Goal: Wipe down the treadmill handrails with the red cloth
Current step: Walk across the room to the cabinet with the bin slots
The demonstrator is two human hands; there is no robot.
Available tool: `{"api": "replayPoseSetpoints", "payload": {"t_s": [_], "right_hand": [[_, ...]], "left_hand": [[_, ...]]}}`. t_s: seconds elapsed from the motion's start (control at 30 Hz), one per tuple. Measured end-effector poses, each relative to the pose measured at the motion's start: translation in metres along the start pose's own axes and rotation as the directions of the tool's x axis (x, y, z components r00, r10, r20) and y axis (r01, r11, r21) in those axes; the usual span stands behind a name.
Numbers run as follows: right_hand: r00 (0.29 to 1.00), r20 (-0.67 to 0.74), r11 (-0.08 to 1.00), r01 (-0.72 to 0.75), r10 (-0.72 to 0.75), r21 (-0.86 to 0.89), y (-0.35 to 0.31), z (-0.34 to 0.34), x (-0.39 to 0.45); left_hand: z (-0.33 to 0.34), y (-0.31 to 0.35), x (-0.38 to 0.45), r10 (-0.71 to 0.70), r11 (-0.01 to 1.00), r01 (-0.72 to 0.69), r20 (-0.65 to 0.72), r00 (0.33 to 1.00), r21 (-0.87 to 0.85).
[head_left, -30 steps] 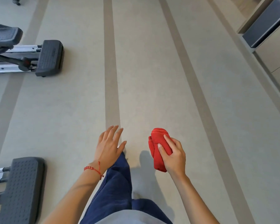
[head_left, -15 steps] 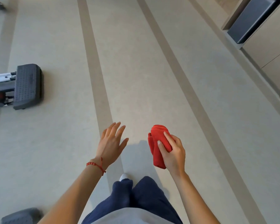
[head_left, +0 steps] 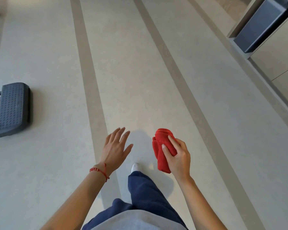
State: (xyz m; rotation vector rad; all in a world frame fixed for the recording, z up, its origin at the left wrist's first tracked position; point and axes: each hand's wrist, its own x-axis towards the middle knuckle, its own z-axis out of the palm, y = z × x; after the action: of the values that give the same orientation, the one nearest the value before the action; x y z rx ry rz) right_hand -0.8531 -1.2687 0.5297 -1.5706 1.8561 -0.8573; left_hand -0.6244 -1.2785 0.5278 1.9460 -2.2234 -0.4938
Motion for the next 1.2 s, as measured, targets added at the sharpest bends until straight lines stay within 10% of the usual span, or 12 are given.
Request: {"api": "replayPoseSetpoints", "payload": {"t_s": [0.57, 1.2], "right_hand": [[0.962, -0.229, 0.989, -0.145, 0.148, 0.03, -0.013, 0.004, 0.169], [0.632, -0.568, 0.833, -0.516, 0.527, 0.199, 0.02, -0.026, 0.237]], "left_hand": [[-0.035, 0.009, 0.228, 0.266, 0.959, -0.275, 0.118, 0.957, 0.071], [-0.014, 0.108, 0.421, 0.726, 0.658, -0.753, 0.286, 0.625, -0.025]]}}
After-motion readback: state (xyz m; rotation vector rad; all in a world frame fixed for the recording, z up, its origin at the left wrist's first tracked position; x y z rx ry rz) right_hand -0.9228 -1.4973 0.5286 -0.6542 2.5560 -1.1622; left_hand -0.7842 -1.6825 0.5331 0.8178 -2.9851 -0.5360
